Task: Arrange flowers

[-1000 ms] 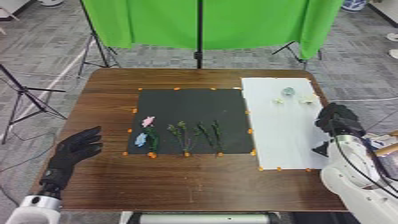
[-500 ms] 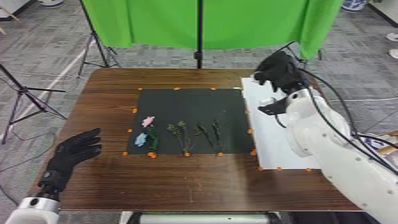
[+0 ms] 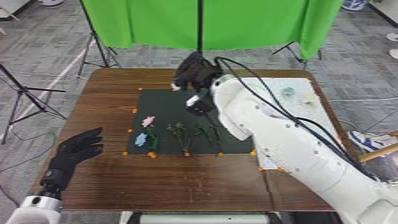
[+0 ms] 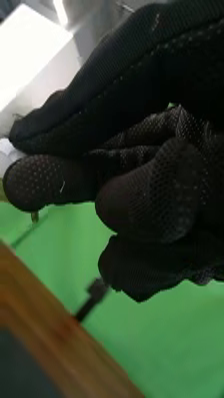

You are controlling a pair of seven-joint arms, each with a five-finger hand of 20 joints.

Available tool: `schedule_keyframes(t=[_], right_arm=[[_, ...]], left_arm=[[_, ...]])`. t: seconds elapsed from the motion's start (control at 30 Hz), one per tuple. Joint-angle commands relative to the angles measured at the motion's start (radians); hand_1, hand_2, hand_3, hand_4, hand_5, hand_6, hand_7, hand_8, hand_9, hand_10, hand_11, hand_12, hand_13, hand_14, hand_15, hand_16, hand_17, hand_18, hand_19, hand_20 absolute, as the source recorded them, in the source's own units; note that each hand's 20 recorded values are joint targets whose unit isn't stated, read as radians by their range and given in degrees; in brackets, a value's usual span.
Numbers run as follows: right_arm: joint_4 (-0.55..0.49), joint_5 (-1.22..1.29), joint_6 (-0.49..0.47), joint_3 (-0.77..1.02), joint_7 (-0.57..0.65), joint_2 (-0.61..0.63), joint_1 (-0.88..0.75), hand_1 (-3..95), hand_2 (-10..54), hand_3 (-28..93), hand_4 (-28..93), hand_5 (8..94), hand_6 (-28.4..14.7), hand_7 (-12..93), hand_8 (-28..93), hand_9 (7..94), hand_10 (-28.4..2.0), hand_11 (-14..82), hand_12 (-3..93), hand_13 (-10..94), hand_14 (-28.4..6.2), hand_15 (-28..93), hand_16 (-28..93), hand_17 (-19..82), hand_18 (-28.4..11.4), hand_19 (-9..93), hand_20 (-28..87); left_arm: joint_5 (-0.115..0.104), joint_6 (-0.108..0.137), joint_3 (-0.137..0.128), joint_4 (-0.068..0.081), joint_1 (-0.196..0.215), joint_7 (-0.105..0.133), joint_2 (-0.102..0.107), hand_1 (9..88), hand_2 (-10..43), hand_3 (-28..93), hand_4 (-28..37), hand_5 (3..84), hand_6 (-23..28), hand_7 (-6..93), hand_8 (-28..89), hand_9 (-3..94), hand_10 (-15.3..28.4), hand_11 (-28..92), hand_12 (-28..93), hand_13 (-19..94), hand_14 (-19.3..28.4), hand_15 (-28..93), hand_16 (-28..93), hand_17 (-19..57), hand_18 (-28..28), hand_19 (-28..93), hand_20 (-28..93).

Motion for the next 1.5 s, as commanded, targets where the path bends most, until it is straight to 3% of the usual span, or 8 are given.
schedule_keyframes(t=[0.03, 0.43, 0.87, 1.2, 1.5], right_arm=[[0.027, -0.047, -0.058, -0.065, 0.013, -0.051, -0.012, 61.7, -9.5, 59, -17, 79.1, -1.5, 23, 12, 89.9, -8.6, 13.5, 50.0, 90, -0.5, 66, 39, 62, -16.1, 93, 66], [0.105, 0.016, -0.049, -0.095, 0.058, -0.088, -0.031, 61.0, -9.5, 59, -17, 78.4, -1.2, 24, 12, 89.0, -8.5, 15.2, 52.6, 89, -1.3, 67, 39, 61, -16.7, 93, 66], [0.129, 0.022, -0.039, -0.088, 0.078, -0.079, -0.058, 58.5, -9.5, 60, -16, 76.8, -1.0, 23, 10, 87.8, -9.4, 18.1, 49.5, 89, -1.8, 66, 38, 60, -17.3, 93, 65], [0.134, 0.015, -0.051, -0.086, 0.079, -0.07, -0.062, 56.3, -9.5, 59, -15, 75.3, -0.5, 22, 10, 85.5, -10.1, 27.0, 45.1, 89, -2.1, 67, 38, 60, -17.5, 93, 65], [0.143, -0.006, -0.065, -0.089, 0.071, -0.065, -0.052, 55.9, -9.5, 59, -15, 74.3, -0.2, 21, 9, 85.0, -10.1, 29.0, 44.5, 89, -2.3, 67, 38, 60, -17.8, 93, 65]], left_arm=[[0.001, -0.017, 0.004, 0.011, -0.003, -0.015, 0.001, 40.1, -5.0, 68, -2.7, 41.7, 2.6, 13.4, -7, 39.2, 12.0, 20, 13, 35, 17.5, 27, 2, 3.4, 15.7, 37, 39], [-0.002, -0.027, 0.006, 0.013, -0.006, -0.02, -0.002, 39.0, -4.6, 68, -2.8, 41.9, 2.6, 13.1, -7, 39.2, 12.2, 20, 13, 35, 17.7, 27, 2, 3.4, 15.7, 36, 38], [-0.006, -0.052, 0.009, 0.022, -0.023, -0.037, 0.011, 38.2, -4.2, 68, -3.1, 42.0, 2.6, 12.7, -7, 39.3, 12.2, 19, 13, 35, 17.9, 26, 2, 3.5, 15.7, 35, 38], [-0.007, -0.056, 0.006, 0.022, -0.022, -0.037, 0.013, 38.1, -4.3, 68, -3.3, 42.0, 2.5, 12.6, -7, 39.2, 12.2, 19, 13, 35, 17.9, 26, 2, 3.3, 15.7, 35, 37], [-0.005, -0.051, 0.007, 0.021, -0.021, -0.03, 0.009, 38.0, -4.3, 68, -3.2, 42.0, 2.3, 12.6, -7, 39.3, 12.2, 19, 13, 35, 17.9, 26, 2, 3.3, 15.7, 35, 37]])
